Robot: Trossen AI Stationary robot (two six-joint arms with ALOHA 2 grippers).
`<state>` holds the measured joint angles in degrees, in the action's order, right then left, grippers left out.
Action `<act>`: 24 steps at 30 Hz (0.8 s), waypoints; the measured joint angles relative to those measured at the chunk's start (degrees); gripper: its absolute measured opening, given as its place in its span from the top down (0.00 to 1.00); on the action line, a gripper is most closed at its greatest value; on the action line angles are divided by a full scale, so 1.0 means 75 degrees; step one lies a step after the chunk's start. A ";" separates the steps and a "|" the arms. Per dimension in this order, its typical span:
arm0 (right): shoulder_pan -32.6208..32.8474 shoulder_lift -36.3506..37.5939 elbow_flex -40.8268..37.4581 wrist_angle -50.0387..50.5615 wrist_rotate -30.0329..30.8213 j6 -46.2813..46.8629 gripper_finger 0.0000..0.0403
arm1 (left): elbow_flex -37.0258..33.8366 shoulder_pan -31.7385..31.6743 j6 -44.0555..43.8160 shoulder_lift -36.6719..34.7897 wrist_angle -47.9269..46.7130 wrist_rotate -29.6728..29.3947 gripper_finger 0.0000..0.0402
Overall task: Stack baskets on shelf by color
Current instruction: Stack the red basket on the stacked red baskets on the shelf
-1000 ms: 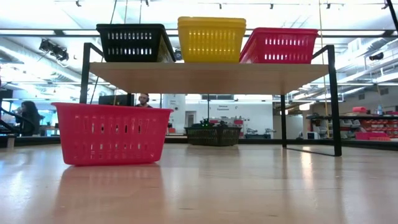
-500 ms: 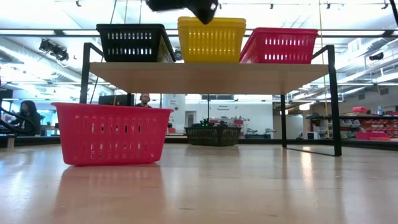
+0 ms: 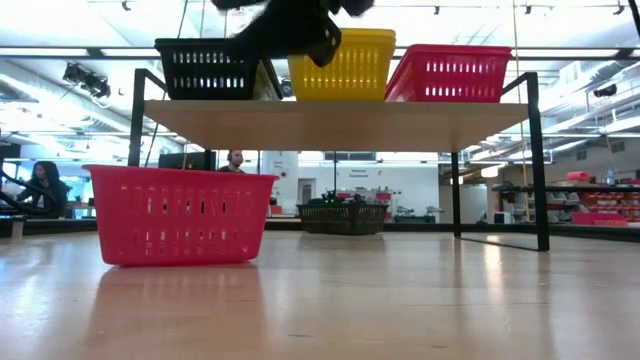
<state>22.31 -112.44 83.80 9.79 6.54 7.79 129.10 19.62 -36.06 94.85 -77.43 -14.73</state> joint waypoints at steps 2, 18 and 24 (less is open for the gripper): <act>0.0037 -0.0003 -0.0156 0.0033 0.0153 -0.0111 0.38 | 0.0000 -0.0008 -0.0077 0.0000 0.0000 -0.0007 0.57; 0.0007 -0.0003 -0.1109 -0.1049 0.0561 -0.0609 0.40 | 0.0000 -0.0003 -0.0151 0.0000 0.0001 -0.0028 0.57; 0.0005 -0.0003 -0.1089 -0.1488 0.0557 -0.0648 0.40 | 0.0000 -0.0006 -0.0168 0.0000 0.0003 -0.0033 0.57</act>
<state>22.34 -112.46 75.63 -1.37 10.72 2.92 129.10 19.57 -37.32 94.85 -77.41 -14.98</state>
